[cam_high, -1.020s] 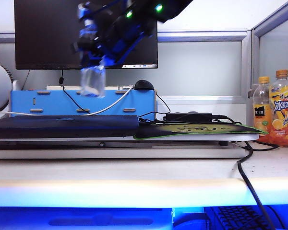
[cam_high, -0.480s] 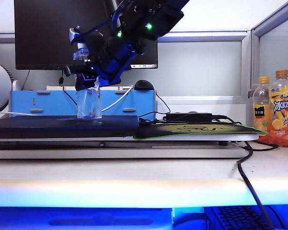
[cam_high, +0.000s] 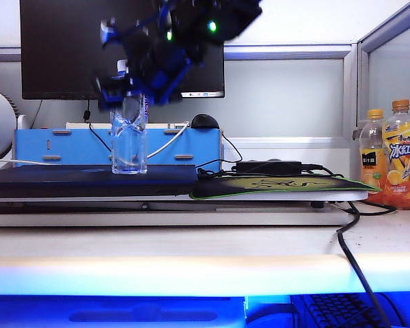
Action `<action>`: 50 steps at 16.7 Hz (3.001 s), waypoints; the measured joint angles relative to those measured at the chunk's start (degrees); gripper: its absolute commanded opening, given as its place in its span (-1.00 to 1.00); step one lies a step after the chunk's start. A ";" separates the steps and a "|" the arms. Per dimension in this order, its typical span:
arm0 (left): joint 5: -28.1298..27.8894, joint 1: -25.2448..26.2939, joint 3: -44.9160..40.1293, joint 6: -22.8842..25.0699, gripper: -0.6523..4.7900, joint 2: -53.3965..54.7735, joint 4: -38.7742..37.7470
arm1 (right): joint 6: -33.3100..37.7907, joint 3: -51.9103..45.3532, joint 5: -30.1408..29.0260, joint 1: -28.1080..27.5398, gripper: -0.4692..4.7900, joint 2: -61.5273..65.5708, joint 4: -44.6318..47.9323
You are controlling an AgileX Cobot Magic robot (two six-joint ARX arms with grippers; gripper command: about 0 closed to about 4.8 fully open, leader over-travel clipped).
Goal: Pick up the mineral water bottle and place it on the laptop.
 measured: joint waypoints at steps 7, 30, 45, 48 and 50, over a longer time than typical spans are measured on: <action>0.00 0.00 0.00 0.00 -0.77 -0.02 -0.02 | -2.99 14.95 6.36 0.02 -0.54 -4.39 -5.33; 0.00 0.00 0.00 0.00 -0.77 0.00 -0.02 | -7.30 12.98 26.84 0.02 -0.82 -72.85 -72.30; 0.00 0.00 0.00 0.00 -0.77 0.00 -0.02 | -0.13 -78.95 -1.22 -27.36 -0.82 -114.84 -23.74; 0.00 0.00 0.00 0.02 -0.77 0.00 -0.02 | 4.57 -87.10 -4.07 -29.38 -0.82 -122.33 -21.94; 0.02 0.00 0.00 0.00 -0.77 0.00 0.00 | 5.40 -89.26 -4.17 -30.45 -0.82 -123.78 -20.70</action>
